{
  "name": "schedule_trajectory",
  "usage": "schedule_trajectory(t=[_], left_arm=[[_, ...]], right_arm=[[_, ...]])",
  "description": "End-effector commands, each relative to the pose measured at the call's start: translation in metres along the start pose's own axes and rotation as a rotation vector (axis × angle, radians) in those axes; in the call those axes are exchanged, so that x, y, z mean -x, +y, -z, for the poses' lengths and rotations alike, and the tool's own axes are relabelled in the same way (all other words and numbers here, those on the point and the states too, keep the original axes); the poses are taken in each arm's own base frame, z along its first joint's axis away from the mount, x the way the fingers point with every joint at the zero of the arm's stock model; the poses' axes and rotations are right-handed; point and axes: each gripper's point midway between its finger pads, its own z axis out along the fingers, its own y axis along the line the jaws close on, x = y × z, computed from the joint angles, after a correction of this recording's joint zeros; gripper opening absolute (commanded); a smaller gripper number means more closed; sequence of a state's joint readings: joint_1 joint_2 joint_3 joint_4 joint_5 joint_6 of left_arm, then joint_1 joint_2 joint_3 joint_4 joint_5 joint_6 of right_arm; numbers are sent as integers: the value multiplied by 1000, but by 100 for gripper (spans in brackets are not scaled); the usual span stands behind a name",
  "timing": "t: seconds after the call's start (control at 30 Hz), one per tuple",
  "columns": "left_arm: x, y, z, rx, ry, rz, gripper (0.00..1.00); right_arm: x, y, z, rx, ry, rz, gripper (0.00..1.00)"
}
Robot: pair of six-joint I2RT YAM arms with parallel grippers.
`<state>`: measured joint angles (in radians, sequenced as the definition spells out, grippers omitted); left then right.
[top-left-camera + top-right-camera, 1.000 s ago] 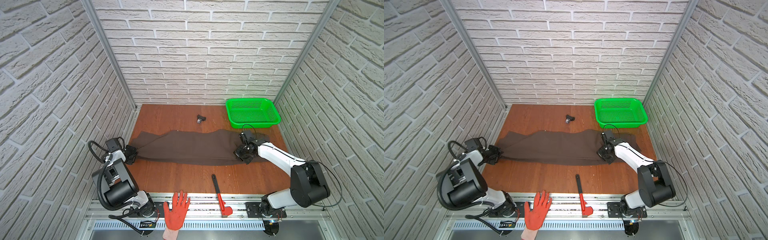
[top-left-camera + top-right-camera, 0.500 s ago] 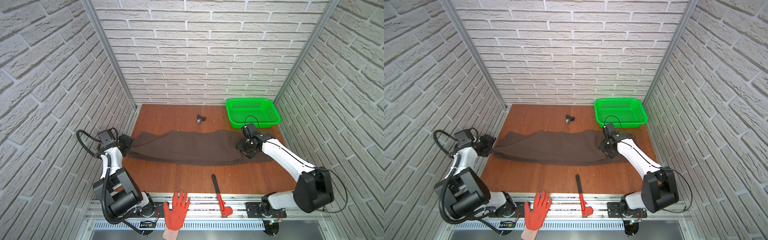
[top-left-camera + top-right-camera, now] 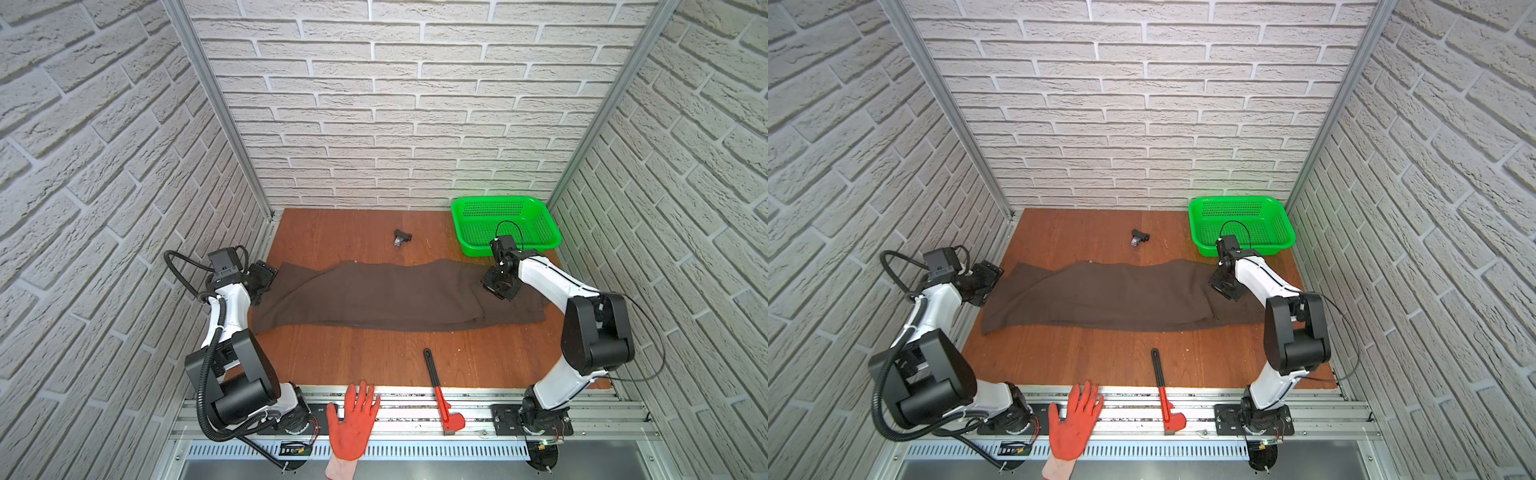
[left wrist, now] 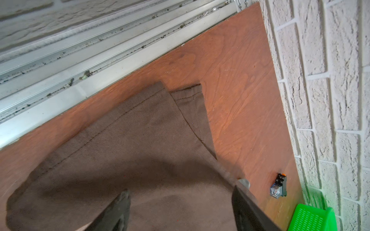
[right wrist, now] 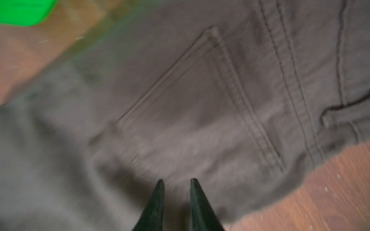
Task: Fold and stack the trousers
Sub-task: Move the trousers to the center of the table, then smooth out the trousers at the center of the table.
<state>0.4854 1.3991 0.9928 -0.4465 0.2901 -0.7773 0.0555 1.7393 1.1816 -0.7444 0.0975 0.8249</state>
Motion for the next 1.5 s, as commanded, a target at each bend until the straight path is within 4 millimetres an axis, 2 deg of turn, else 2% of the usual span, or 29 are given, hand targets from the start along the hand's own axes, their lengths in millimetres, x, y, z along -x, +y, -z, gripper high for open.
schedule_trajectory(t=[0.0,0.13,0.2,0.27,0.37,0.53,0.6,0.7,0.83,0.97,1.07,1.2,1.33,1.47], left_arm=[[10,-5,14,-5,-42,-23,79],[13,-7,22,-9,-56,-25,79],[16,-7,25,-10,-63,-26,79],[18,-8,29,-10,-72,-27,79],[21,-9,32,-12,-81,-26,79],[22,-8,31,-13,-77,-28,80],[21,-8,27,-15,-65,-29,80],[17,-9,19,-23,-36,-40,80],[2,-7,-5,-4,48,-62,80],[-13,-9,-36,21,134,-100,79],[-20,-15,-59,24,176,-122,79],[-27,-22,-86,23,231,-138,77],[-32,-24,-104,39,273,-158,73],[-46,-9,-116,125,328,-184,67]], right_arm=[[17,-9,-19,-24,-33,14,20],[30,-47,-45,-136,-24,-26,20],[36,-71,-51,-189,-17,-68,21],[44,-95,-45,-251,-37,-103,23],[55,-119,-35,-303,-65,-160,25],[67,-145,-23,-335,-89,-228,28],[70,-140,-17,-306,-94,-223,29],[70,-116,-6,-212,-83,-172,33],[64,-80,26,-130,-113,-64,44],[48,-46,50,-57,-138,26,49],[33,-25,54,-6,-119,75,49],[16,-11,52,21,-95,118,49],[6,-6,47,33,-74,138,48],[5,-6,45,34,-70,144,48]])
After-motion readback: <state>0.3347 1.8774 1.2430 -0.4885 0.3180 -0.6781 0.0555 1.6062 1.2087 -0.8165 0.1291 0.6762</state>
